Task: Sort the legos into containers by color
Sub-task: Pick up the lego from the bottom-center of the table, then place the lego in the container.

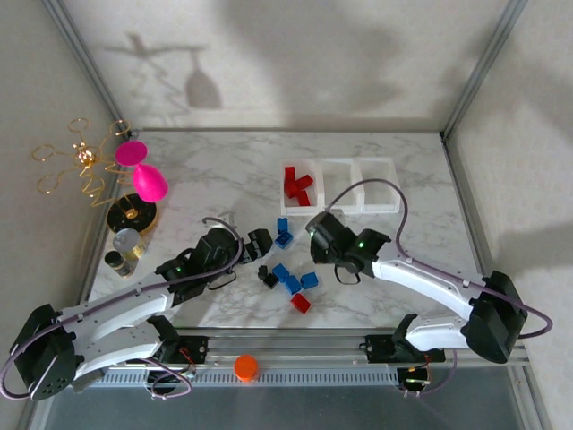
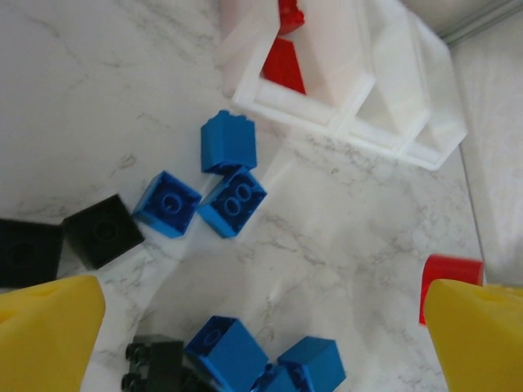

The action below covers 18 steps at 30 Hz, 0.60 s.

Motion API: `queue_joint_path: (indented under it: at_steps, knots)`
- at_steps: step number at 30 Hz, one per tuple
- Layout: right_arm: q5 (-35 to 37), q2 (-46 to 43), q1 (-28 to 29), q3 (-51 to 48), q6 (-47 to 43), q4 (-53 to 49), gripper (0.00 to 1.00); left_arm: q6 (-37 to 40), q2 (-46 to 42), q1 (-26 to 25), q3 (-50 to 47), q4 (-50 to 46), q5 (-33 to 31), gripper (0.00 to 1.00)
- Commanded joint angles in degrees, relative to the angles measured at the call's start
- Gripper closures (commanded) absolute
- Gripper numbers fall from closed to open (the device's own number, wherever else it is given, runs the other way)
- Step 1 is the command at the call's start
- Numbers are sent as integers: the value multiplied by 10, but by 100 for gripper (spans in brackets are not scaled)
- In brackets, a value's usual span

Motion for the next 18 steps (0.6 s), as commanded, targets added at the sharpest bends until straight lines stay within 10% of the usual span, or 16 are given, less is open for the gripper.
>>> queue_joint_path:
  at_steps: [1, 18]
  knots:
    - [-4, 38, -38, 48, -78, 56, 76, 21, 18, -3, 36, 15, -23, 0]
    - [16, 371, -151, 305, -195, 167, 73, 55, 50, 54, 92, 1, -39, 0]
